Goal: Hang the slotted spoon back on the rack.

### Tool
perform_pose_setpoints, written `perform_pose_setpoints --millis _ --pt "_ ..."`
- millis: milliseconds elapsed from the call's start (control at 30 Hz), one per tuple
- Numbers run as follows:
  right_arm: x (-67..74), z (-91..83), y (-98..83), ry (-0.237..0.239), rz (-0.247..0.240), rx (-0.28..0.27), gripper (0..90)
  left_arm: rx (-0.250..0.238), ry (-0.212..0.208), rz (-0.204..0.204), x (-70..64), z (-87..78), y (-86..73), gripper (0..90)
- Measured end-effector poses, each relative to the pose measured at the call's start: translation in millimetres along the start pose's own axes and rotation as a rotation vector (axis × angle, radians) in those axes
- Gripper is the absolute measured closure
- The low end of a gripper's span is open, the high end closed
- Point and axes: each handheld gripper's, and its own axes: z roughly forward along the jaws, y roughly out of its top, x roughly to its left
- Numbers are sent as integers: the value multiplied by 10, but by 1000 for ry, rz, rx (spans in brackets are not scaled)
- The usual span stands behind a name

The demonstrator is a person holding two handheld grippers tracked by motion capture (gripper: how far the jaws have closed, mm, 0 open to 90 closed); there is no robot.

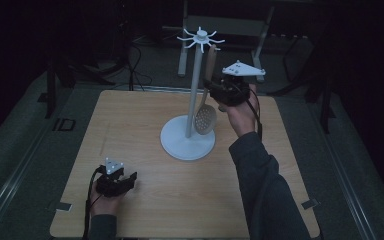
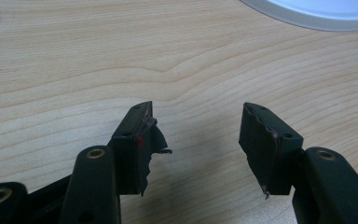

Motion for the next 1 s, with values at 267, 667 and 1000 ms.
perform_pose_setpoints --millis 267,667,1000 --pt "-24 -47 -94 -14 12 -1 420 6 1 6 -13 16 0 453" --pt "5 -166 -156 -31 12 23 229 8 0 5 -17 22 1 453" --pt "-13 -329 -343 -31 15 79 203 8 1 5 -14 22 2 452"
